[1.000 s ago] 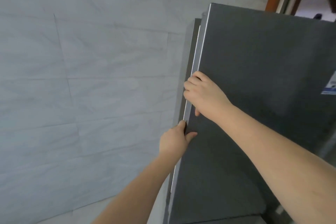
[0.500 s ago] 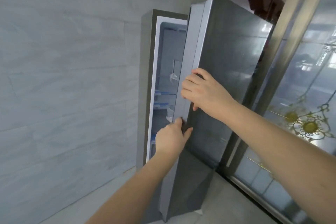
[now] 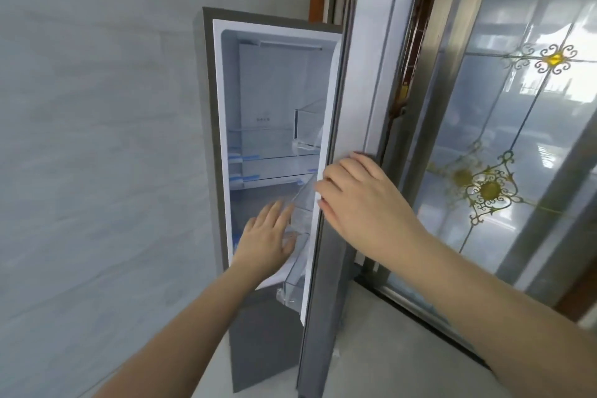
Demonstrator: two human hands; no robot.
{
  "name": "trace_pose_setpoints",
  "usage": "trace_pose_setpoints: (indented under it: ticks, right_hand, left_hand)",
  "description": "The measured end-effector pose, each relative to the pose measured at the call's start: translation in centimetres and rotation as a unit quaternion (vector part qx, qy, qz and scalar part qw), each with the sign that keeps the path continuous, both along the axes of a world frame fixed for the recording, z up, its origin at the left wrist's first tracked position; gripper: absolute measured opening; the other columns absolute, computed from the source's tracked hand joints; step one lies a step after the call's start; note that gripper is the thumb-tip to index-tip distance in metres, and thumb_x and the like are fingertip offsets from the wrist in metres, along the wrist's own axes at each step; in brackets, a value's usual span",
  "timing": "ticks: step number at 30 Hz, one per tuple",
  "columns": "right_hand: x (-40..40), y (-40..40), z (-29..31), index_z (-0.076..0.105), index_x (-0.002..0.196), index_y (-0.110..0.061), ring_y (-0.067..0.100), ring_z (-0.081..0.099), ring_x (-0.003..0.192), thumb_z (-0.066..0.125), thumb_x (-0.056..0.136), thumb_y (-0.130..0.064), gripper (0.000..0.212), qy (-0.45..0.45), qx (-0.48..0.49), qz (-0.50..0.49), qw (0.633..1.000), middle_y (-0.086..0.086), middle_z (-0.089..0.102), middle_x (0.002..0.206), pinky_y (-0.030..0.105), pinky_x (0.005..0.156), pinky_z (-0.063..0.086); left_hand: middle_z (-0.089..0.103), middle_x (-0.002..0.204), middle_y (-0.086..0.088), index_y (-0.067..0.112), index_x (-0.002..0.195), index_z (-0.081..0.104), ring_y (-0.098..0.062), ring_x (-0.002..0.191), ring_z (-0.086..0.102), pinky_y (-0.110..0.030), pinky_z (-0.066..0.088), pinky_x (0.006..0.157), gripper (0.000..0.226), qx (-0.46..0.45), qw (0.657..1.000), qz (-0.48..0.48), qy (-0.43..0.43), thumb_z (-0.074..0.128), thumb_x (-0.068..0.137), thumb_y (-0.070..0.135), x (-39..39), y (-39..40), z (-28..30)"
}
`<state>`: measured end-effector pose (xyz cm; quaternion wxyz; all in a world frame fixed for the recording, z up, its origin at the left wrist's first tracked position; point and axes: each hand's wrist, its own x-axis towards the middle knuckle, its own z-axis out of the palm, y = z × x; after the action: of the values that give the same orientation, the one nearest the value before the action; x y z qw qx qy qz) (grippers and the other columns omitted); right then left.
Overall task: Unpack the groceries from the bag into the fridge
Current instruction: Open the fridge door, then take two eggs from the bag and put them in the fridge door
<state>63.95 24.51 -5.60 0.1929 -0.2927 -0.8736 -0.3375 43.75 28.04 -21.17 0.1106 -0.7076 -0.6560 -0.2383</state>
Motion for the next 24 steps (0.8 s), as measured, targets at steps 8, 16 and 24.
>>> trace_pose_setpoints:
  ticks: [8, 16, 24]
  right_hand:
    - [-0.1, 1.7, -5.2, 0.058, 0.127, -0.009, 0.030, 0.048, 0.126, 0.071, 0.080, -0.012, 0.049, 0.081, -0.048, -0.017, 0.995, 0.012, 0.056, 0.134, 0.043, 0.111, 0.032]
    - [5.7, 2.5, -6.5, 0.054, 0.132, -0.012, 0.027, 0.048, 0.125, 0.061, 0.089, -0.019, 0.044, 0.112, -0.054, -0.115, 0.986, 0.009, 0.055, 0.134, 0.037, 0.115, 0.023]
    - [10.9, 2.8, -8.5, 0.052, 0.134, -0.014, 0.028, 0.044, 0.132, 0.055, 0.091, -0.028, 0.045, 0.169, -0.083, -0.262, 0.946, 0.008, 0.055, 0.135, 0.047, 0.117, 0.022]
  left_hand:
    - [0.023, 0.158, -0.005, 0.019, 0.148, 0.027, -0.028, 0.147, 0.014, -0.051, 0.025, 0.115, 0.068, -0.009, 0.989, -0.145, -0.029, 0.051, 0.088, 0.041, 2.9, 1.8, 0.0]
    - [0.024, 0.158, 0.001, 0.028, 0.151, 0.023, -0.021, 0.146, 0.018, -0.039, 0.018, 0.114, 0.066, 0.010, 0.978, -0.209, -0.007, 0.046, 0.091, 0.043, 5.5, 2.4, 0.9]
    - [0.024, 0.159, 0.000, 0.028, 0.153, 0.018, -0.021, 0.147, 0.018, -0.043, 0.022, 0.117, 0.072, -0.020, 0.967, -0.246, 0.059, 0.052, 0.090, 0.038, 9.9, 5.9, -0.2]
